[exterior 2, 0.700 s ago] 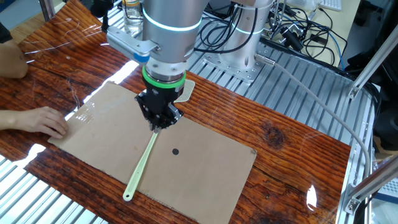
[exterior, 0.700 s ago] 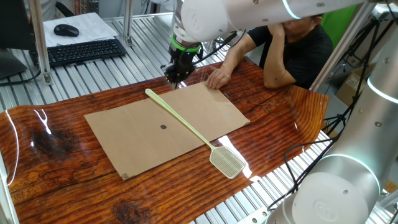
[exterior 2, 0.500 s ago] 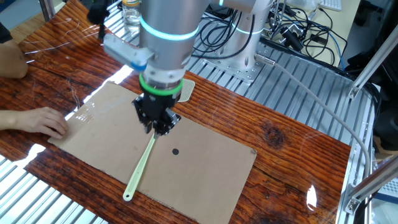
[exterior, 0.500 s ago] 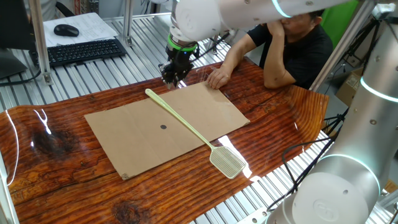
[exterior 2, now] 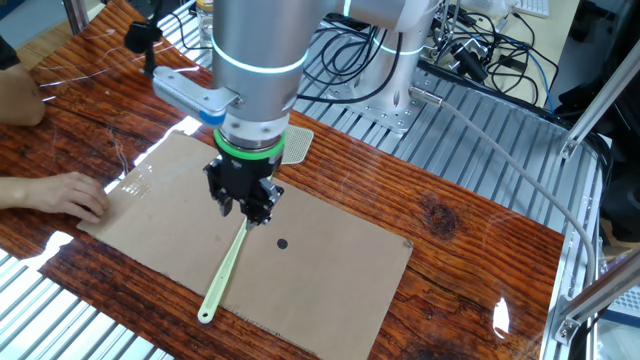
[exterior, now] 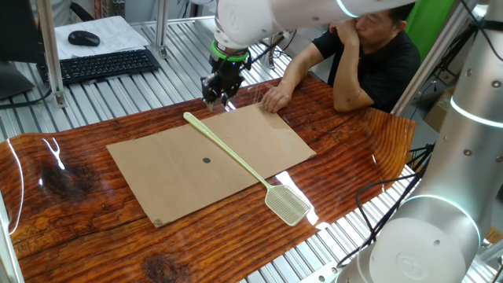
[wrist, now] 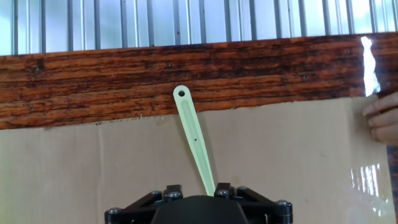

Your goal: Swat with a flyswatter

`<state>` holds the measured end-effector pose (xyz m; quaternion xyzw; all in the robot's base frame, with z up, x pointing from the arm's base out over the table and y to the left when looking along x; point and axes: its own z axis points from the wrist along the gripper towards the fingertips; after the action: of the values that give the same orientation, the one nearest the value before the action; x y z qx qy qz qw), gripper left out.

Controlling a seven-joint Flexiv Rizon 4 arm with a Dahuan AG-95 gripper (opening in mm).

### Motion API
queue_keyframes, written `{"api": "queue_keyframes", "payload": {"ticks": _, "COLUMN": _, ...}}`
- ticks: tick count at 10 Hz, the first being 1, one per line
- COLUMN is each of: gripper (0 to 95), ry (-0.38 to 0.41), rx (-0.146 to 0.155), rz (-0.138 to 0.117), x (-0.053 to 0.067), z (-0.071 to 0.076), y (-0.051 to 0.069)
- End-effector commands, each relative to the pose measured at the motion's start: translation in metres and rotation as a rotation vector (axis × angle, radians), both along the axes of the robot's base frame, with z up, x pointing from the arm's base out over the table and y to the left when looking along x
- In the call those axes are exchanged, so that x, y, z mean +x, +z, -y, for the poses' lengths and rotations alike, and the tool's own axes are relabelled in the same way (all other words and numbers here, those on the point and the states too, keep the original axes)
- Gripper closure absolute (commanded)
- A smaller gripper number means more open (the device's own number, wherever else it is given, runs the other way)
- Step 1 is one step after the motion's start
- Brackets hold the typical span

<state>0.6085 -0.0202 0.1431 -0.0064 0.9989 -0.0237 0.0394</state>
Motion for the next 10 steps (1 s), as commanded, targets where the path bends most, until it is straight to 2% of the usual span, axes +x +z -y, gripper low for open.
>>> {"api": "queue_keyframes", "payload": {"ticks": 1, "gripper": 57.0, "ry": 0.007, "rx": 0.001, "rz": -0.006, "x": 0.004, "z": 0.003, "y": 0.001}}
{"api": "queue_keyframes", "payload": {"ticks": 2, "gripper": 57.0, "ry": 0.005, "rx": 0.009, "rz": -0.009, "x": 0.004, "z": 0.004, "y": 0.001}}
{"api": "queue_keyframes", "payload": {"ticks": 3, "gripper": 38.0, "ry": 0.001, "rx": 0.009, "rz": -0.008, "x": 0.005, "z": 0.005, "y": 0.001}}
{"api": "queue_keyframes", "payload": {"ticks": 6, "gripper": 38.0, "ry": 0.028, "rx": 0.003, "rz": -0.015, "x": 0.005, "z": 0.008, "y": -0.003}}
{"api": "queue_keyframes", "payload": {"ticks": 7, "gripper": 57.0, "ry": 0.04, "rx": 0.0, "rz": -0.025, "x": 0.005, "z": 0.008, "y": -0.003}}
{"api": "queue_keyframes", "payload": {"ticks": 10, "gripper": 57.0, "ry": 0.035, "rx": 0.02, "rz": -0.049, "x": 0.006, "z": 0.006, "y": -0.013}}
